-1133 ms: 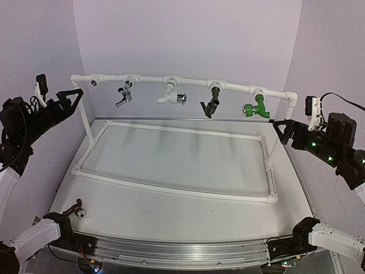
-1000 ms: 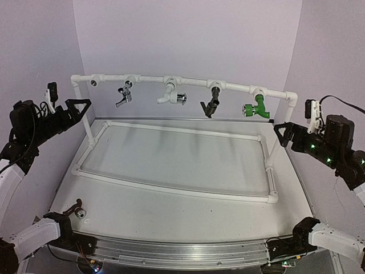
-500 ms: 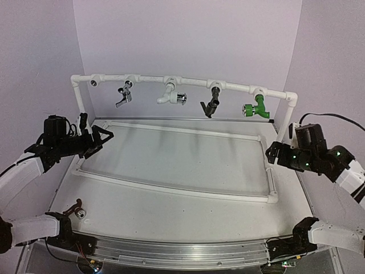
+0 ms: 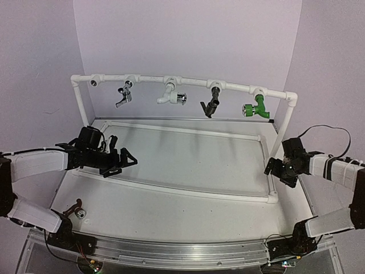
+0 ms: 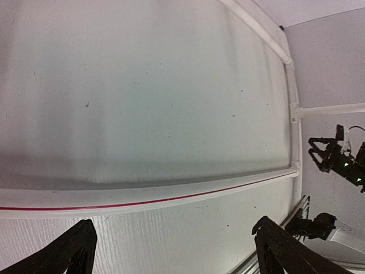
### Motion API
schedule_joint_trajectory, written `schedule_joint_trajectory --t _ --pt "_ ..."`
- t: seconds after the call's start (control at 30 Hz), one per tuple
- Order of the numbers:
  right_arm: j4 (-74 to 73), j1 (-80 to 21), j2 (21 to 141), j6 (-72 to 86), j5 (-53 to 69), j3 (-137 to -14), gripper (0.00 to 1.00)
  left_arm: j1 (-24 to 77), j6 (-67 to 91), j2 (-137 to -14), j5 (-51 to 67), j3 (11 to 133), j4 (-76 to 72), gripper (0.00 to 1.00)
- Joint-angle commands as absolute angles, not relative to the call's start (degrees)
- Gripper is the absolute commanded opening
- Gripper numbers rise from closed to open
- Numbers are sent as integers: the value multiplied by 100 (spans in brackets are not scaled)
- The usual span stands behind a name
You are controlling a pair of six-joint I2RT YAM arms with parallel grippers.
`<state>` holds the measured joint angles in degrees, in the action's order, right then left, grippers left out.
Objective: Install the water faucets
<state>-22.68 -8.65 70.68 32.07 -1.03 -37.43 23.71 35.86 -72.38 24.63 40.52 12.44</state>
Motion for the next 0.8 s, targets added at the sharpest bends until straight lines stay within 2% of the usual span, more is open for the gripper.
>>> schedule_joint_trajectory --t 0.0,0.13,0.3,0.63,0.77 --pt "-1384 -711 7789 2829 -289 -4051 98 2820 3421 -7887 1806 4476 1246 97" --pt "-1065 -680 8412 2666 -694 -4267 98 3256 3252 -8468 1275 4842 1445 95" --pt "-449 -610 8919 2740 -788 -4400 98 3552 3237 -8832 1225 5148 1452 99" --pt "296 -234 10096 2853 -1208 -5223 98 3775 3219 -8977 939 5367 1450 100" --pt "264 169 10599 2884 -788 -5827 98 3771 3150 -8964 875 5400 1458 100"
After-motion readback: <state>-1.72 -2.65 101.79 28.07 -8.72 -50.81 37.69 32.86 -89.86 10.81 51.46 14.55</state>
